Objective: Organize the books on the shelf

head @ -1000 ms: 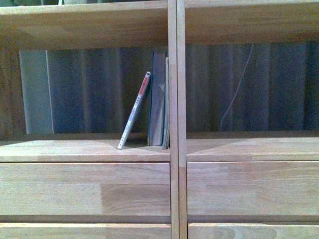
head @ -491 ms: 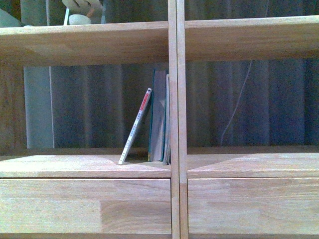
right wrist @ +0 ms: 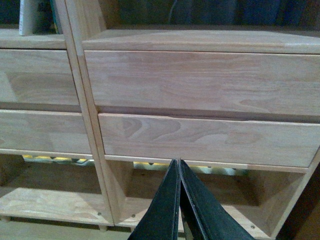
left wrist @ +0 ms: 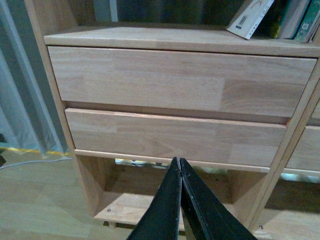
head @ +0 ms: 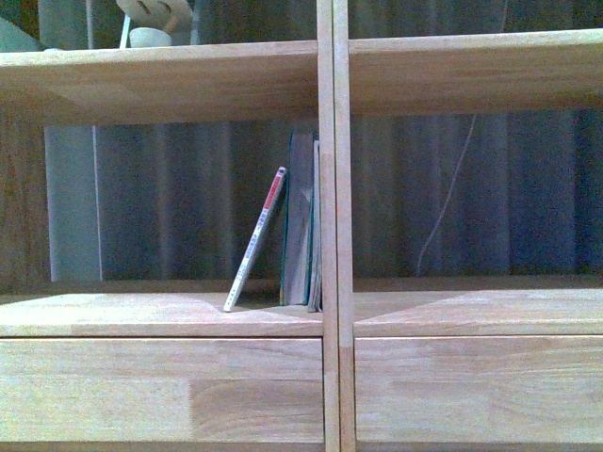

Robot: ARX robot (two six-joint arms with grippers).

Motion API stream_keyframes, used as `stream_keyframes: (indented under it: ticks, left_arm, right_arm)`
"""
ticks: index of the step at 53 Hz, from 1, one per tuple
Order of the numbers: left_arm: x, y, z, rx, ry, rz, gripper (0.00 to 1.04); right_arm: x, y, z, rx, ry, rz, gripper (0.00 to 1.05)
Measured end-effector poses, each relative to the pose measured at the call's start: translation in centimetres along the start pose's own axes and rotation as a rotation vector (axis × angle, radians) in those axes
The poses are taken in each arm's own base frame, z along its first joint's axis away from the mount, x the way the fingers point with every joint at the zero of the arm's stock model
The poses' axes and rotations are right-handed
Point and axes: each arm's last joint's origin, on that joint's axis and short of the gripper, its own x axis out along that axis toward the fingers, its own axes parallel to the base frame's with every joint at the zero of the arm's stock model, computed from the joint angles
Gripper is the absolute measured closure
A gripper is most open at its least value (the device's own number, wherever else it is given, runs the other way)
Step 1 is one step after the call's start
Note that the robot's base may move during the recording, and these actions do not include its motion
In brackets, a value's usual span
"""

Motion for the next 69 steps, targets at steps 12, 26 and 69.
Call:
stream_keyframes:
  ticks: [12,26,69]
  left_arm:
    - [-0.7,0.0,-0.3,0.000,0.000,0.000,1.02]
    - [-1.3,0.0,-0.3,0.000,0.001,0.000,1.02]
    - [-2.8,0.0,-0.6,0.000,0.005,0.000,0.30]
  right_arm:
    - [0.0,0.0,0.0,0.000,-0.006,0.002,1.02]
    - [0.0,0.0,0.0,0.000,-0.006,0.002,1.02]
    - [0.0,0.0,0.1,-0.002,-0.006,0.002,0.38]
